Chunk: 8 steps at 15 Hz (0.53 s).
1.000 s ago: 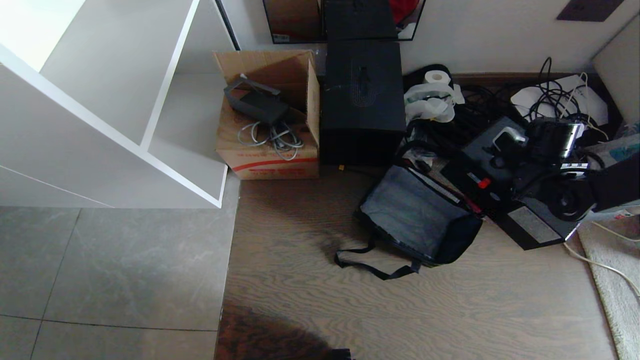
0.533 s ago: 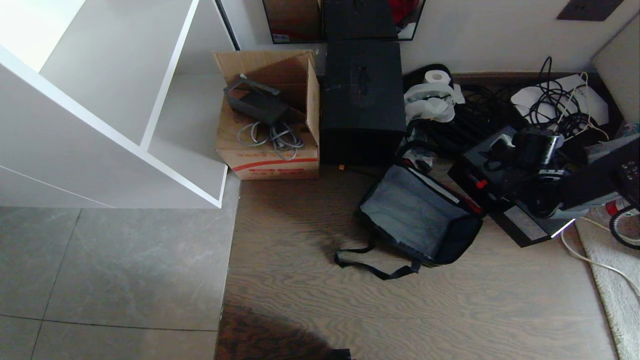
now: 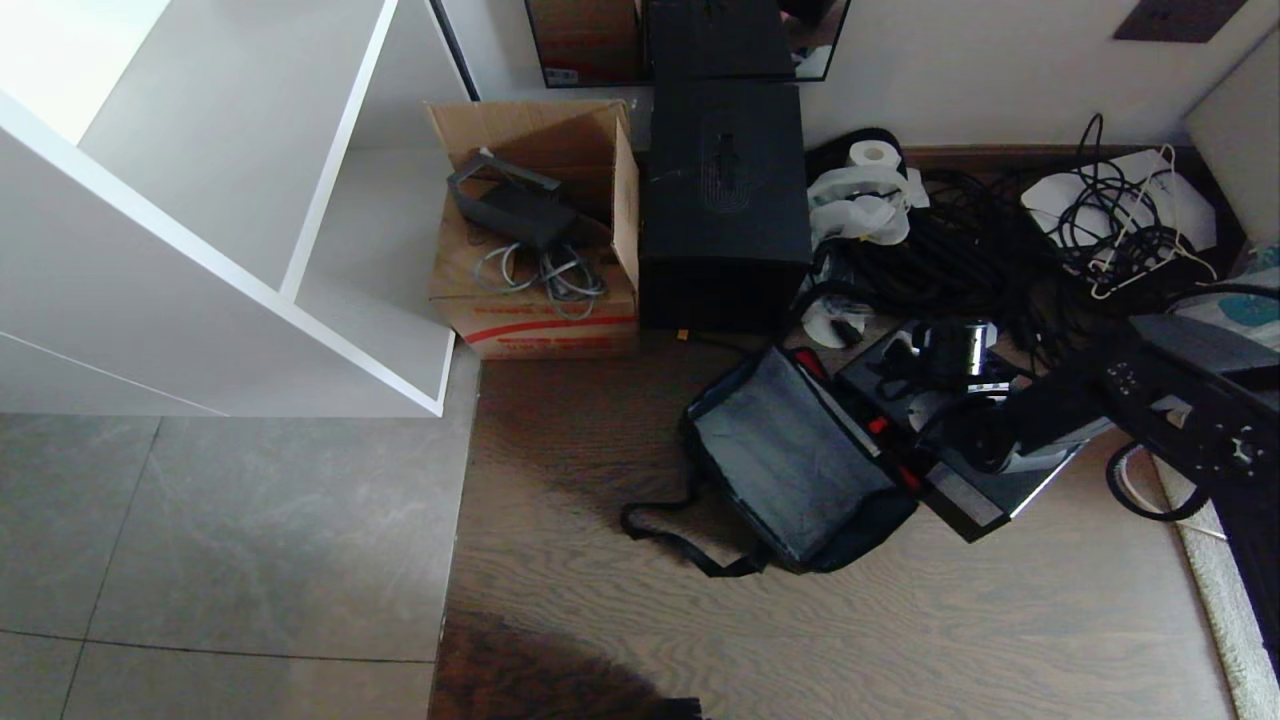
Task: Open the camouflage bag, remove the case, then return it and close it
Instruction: Release the handle
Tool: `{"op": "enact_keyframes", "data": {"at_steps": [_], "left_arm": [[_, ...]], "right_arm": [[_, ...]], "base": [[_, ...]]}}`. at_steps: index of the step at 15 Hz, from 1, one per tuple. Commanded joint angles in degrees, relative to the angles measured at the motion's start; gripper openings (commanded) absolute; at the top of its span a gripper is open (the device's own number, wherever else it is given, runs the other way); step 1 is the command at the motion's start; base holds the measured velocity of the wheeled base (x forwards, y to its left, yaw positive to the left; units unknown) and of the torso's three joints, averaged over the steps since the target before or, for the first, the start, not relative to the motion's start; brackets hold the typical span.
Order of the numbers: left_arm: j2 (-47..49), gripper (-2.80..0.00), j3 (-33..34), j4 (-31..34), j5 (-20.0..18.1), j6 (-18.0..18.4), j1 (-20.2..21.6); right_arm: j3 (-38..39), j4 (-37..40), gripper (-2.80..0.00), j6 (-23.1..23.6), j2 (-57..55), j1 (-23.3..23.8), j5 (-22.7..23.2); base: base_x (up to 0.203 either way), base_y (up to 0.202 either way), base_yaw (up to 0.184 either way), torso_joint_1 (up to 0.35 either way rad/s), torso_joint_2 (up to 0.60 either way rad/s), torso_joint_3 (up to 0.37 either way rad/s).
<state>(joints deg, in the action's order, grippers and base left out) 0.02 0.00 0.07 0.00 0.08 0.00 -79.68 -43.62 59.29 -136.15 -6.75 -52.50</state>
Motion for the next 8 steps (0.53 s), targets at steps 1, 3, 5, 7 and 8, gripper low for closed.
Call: {"op": "enact_keyframes", "data": {"at_steps": [1, 3, 5, 7, 8], "left_arm": [[-0.02, -2.8, 0.0, 0.01, 0.0, 0.01, 0.0], [-0.02, -2.8, 0.0, 0.01, 0.0, 0.01, 0.0], [-0.02, -2.8, -0.09, 0.01, 0.0, 0.01, 0.0], [-0.02, -2.8, -0.06, 0.01, 0.0, 0.01, 0.0], [-0.02, -2.8, -0.01, 0.01, 0.0, 0.01, 0.0]], "right_arm": [[1.27, 1.07, -2.8, -0.38, 2.09, -3.17, -0.18], [1.87, 5.37, -2.8, -2.63, 3.23, -6.01, -0.15], [1.4, 10.53, -2.8, -7.04, 3.51, -8.21, -0.15], [1.28, 11.72, -2.8, -8.48, 3.08, -8.63, -0.22], [1.1, 11.72, -2.8, -8.94, 2.9, -8.54, -0.23]], "base": [[0.0, 0.0, 0.0, 0.0, 0.0, 0.0], [0.0, 0.0, 0.0, 0.0, 0.0, 0.0], [0.0, 0.0, 0.0, 0.0, 0.0, 0.0], [0.0, 0.0, 0.0, 0.0, 0.0, 0.0], [0.0, 0.0, 0.0, 0.0, 0.0, 0.0]]}}
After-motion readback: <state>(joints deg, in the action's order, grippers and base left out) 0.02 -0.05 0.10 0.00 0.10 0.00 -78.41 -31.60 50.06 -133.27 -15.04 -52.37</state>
